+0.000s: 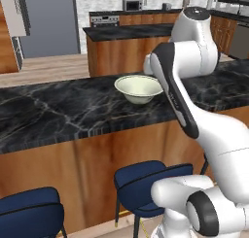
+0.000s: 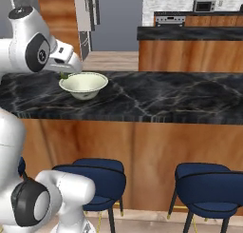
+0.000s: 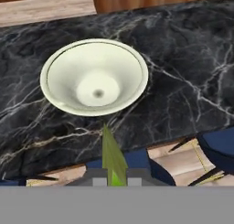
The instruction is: There is a bowl on the dining counter. Grab a lemon wedge from the fridge and place it in the bowl. Then get the liquor bottle and glass cup from the cabinet and place them next to the bowl.
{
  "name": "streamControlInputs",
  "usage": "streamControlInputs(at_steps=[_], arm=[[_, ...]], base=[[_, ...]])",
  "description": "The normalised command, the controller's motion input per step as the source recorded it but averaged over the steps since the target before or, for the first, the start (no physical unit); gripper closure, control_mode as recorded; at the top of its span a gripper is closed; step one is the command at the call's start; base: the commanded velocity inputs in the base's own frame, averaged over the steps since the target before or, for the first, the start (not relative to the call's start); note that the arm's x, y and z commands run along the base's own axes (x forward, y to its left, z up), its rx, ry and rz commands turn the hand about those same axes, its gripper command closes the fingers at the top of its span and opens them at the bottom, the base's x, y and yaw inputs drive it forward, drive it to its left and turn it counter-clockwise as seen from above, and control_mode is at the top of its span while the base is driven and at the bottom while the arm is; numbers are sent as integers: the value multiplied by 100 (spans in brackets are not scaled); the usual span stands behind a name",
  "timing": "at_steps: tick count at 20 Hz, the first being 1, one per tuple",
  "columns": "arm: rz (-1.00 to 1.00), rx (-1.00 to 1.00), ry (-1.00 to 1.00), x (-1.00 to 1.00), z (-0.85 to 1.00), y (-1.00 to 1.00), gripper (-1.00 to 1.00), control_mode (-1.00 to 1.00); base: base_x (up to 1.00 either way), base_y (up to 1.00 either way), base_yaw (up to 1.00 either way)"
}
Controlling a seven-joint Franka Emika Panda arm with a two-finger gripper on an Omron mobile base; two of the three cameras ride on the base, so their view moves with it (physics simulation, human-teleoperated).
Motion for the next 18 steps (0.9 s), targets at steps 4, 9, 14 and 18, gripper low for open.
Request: streamControlInputs(at_steps=[4,9,14,18], arm=[[0,0,6,59,-26,0,100,-100],[0,0,5,62,-25,6,100,-100],[0,0,7,60,-31,10,100,-100],[0,0,7,55,-31,10,100,-100]], base=[[0,0,0],[0,0,0],[0,0,0],[0,0,0]])
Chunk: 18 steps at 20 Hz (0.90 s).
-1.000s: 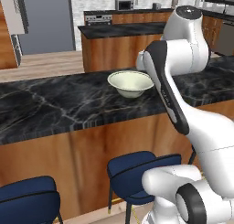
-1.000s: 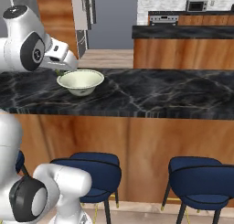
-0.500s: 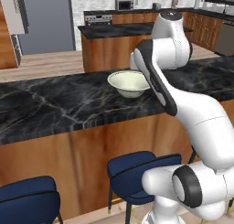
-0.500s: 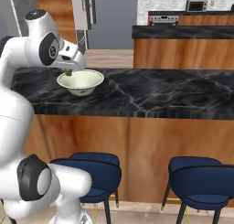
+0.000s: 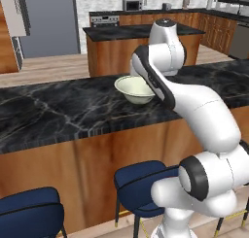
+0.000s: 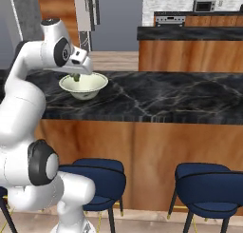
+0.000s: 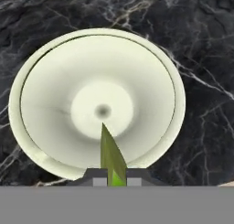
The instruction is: There is a bowl on the dining counter. Grab a lemon wedge from the fridge and place it in the bowl. Then get the liquor bottle and glass cup from the cabinet and place them next to the bowl.
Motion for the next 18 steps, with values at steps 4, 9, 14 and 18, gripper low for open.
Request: streamControlInputs(at_steps=[4,9,14,18], arm=[[0,0,5,43,-28,6,100,-100],[0,0,5,37,-26,5,100,-100],[0,0,3,27,-25,3,100,-100],[0,0,2,27,-22,0,100,-100]], base=[[0,0,0],[0,0,0],[0,0,0],[0,0,0]])
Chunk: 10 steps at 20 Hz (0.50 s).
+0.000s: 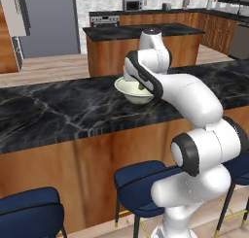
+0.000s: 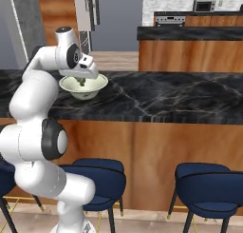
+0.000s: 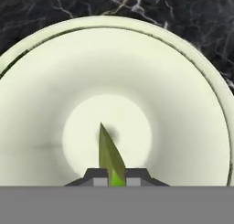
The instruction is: There is a bowl on the dining counter. Grab a lemon wedge from the fridge and place it in the bowl. Then get the liquor bottle and glass cup from the cabinet and place them next to the bowl.
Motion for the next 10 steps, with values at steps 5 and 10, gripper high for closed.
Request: streamControlInputs(at_steps=[5,10], arm=[[0,0,1,26,-20,0,100,-100],[0,0,1,22,-20,0,100,-100]], base=[[0,0,0],[0,0,0]])
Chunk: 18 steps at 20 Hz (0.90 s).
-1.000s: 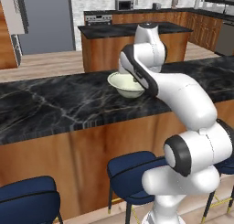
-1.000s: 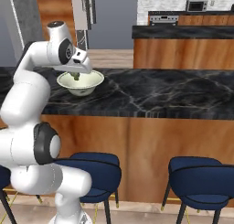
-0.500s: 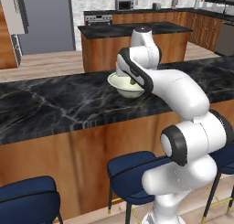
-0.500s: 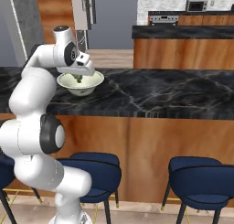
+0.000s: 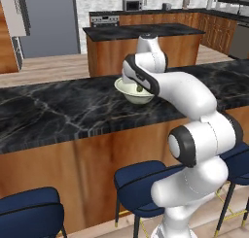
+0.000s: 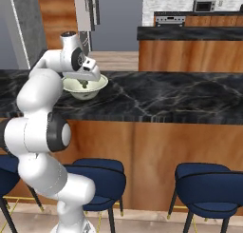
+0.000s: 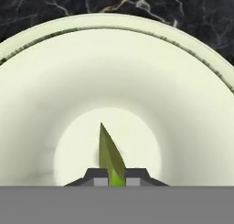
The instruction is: There is a bowl on the dining counter. Grab a lemon wedge from the fridge and place it in the bowl. Then get the liquor bottle and glass cup from the cabinet and place them next to the bowl.
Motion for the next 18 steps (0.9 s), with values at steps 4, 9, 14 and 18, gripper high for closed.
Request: streamControlInputs(at_steps=[4,9,14,18], arm=[[0,0,0,4,-7,6,-100,-100],[0,0,0,-1,2,0,-100,-100],[0,0,-4,-5,31,0,-100,-100],[0,0,-16,-15,55,-8,-100,-100]], base=[[0,0,0],[0,0,0],[0,0,0],[0,0,0]])
